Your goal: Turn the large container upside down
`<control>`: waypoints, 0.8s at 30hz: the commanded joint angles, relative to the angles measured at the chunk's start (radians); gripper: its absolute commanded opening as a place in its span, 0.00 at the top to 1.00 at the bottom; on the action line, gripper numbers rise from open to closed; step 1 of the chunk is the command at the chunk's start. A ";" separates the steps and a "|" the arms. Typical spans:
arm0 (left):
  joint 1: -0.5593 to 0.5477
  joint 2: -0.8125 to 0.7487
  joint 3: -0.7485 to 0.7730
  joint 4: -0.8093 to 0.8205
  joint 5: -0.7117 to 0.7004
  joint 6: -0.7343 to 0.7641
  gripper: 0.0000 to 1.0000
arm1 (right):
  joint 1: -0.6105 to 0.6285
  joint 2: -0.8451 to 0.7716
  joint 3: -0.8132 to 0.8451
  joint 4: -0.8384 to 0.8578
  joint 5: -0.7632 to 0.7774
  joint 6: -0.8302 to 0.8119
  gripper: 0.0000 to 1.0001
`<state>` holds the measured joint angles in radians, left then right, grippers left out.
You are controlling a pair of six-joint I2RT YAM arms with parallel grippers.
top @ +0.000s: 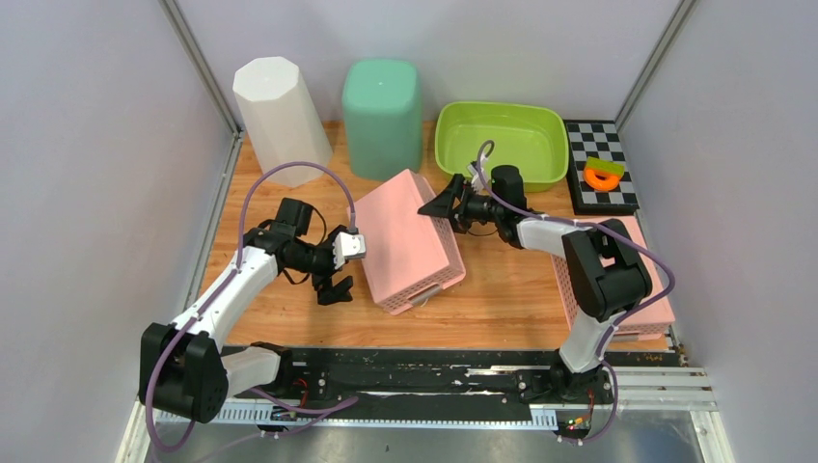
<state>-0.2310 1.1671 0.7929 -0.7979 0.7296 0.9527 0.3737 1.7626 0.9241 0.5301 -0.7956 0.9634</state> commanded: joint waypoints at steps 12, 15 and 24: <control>0.010 -0.024 0.025 -0.013 0.012 0.015 0.00 | 0.023 0.055 -0.026 -0.182 0.051 -0.220 0.21; 0.010 -0.025 0.025 -0.014 0.013 0.016 0.00 | 0.021 0.062 -0.034 -0.182 0.060 -0.226 0.21; 0.013 -0.029 0.025 -0.018 0.016 0.021 0.00 | 0.003 0.103 -0.052 -0.166 0.073 -0.238 0.21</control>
<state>-0.2298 1.1561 0.7929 -0.8040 0.7300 0.9581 0.3729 1.7920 0.9264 0.4889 -0.8284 0.9031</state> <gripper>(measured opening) 0.999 0.811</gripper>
